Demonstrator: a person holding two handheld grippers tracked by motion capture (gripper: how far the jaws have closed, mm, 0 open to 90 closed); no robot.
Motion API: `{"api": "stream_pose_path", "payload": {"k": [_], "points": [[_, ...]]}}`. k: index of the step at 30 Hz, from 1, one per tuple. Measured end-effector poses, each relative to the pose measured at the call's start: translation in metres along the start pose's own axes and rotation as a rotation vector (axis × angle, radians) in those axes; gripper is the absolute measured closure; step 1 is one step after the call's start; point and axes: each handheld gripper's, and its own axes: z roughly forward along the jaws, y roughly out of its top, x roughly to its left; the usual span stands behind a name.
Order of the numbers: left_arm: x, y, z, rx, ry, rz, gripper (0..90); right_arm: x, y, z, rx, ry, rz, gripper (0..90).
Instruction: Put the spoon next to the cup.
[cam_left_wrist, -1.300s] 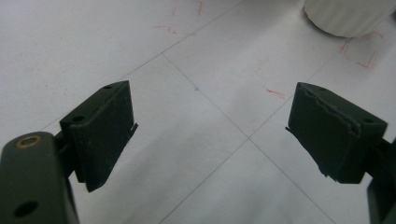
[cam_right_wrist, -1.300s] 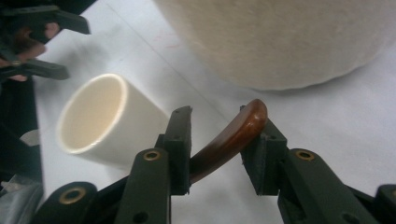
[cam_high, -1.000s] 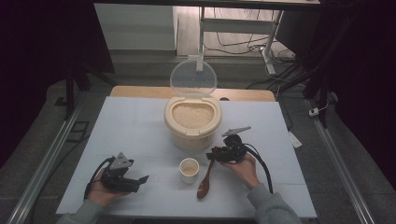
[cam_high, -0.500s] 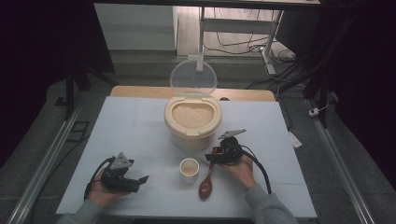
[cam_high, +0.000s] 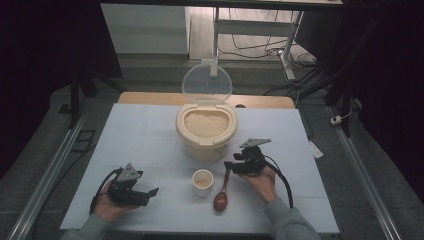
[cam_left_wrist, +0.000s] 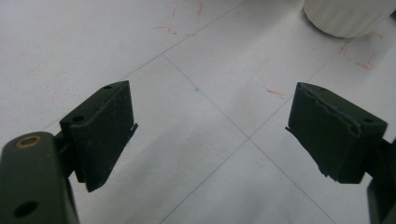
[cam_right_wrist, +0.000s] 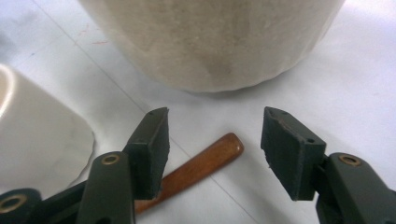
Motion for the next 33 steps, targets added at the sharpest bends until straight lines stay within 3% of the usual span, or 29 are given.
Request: {"api": "stream_pose_path", "payload": {"k": [6,19,28,33], "points": [[0.0,0.0,0.0,-0.001,0.001,0.0,14.5,0.005,-0.006,-0.022,-0.034,-0.007,-0.045,42.9],[-0.001,0.0,-0.002,-0.011,0.008,-0.001,14.5,-0.004,-0.042,-0.076,-0.152,0.01,-0.038,43.6],[-0.002,0.001,-0.003,-0.021,0.013,0.002,14.6,-0.003,-0.066,-0.104,-0.168,0.005,-0.087,43.6],[-0.002,0.001,-0.004,-0.027,0.012,0.003,14.6,-0.009,-0.076,-0.109,-0.163,-0.004,-0.078,43.6]]}}
